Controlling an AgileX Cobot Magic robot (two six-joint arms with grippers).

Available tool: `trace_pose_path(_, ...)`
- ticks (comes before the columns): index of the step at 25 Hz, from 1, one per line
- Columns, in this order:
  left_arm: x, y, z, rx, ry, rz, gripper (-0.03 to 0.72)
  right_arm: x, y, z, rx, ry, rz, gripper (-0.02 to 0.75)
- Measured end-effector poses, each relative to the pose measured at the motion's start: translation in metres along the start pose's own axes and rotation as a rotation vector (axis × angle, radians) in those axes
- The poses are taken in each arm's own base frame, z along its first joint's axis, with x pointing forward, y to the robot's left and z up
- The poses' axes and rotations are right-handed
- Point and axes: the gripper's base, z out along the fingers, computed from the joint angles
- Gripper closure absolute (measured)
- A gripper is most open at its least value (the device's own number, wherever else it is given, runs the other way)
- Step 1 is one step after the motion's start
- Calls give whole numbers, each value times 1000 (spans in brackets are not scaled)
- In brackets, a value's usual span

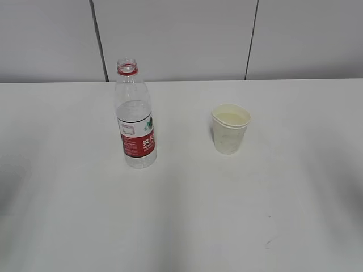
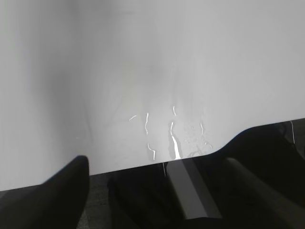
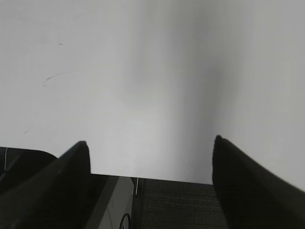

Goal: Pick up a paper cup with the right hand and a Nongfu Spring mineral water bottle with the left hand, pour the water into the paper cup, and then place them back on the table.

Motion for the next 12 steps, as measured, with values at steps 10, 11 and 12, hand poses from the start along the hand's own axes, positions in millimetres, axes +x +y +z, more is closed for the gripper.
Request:
trace_pose_path(10,39,-5,-40,-2,-267,-1,175,50,3,-7,7,-124,-2,150)
trace_pose_path(11,43,-6,-44,1,-294,-2,175,54,3,-8,8,-138,-3,150)
trace_pose_path(12,47,-7,-47,2,-315,-2,175,58,3,-10,9,-154,-3,150)
